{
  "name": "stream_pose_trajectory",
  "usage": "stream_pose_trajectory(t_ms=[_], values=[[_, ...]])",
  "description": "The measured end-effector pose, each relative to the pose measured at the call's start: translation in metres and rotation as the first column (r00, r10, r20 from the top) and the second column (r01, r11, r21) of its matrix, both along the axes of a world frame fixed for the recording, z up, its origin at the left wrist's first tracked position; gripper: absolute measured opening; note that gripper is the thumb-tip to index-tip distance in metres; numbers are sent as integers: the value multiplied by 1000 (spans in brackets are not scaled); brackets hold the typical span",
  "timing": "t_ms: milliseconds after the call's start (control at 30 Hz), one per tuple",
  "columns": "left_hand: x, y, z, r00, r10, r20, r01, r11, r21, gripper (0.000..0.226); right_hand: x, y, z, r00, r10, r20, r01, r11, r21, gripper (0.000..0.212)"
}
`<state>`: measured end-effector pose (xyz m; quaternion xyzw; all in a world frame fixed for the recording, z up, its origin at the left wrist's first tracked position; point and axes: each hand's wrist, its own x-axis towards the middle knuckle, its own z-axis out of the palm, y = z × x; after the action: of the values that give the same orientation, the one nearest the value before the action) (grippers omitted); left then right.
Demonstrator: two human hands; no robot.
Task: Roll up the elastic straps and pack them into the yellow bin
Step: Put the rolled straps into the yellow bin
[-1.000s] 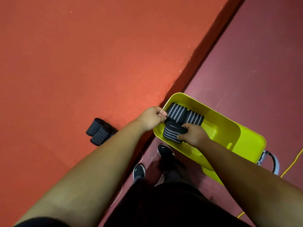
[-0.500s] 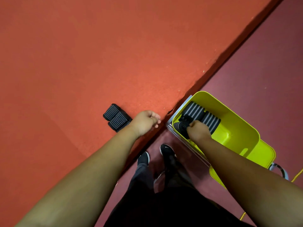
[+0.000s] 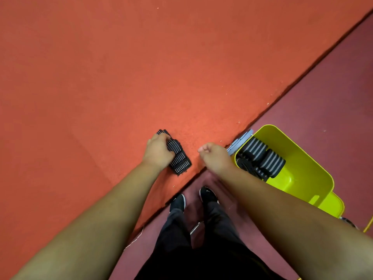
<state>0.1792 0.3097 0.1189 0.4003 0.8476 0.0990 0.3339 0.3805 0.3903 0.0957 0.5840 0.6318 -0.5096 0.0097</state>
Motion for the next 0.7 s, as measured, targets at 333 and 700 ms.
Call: stream_pose_trajectory(t_ms=[333, 700], values=[[-8, -24, -26, 997, -68, 42, 69, 997, -23, 68, -57, -30, -48, 999, 42, -14, -44, 982, -183, 52], [-24, -39, -20, 972, 66, 226, -79, 996, 51, 58, -71, -36, -64, 996, -9, 85, 16, 996, -90, 45]])
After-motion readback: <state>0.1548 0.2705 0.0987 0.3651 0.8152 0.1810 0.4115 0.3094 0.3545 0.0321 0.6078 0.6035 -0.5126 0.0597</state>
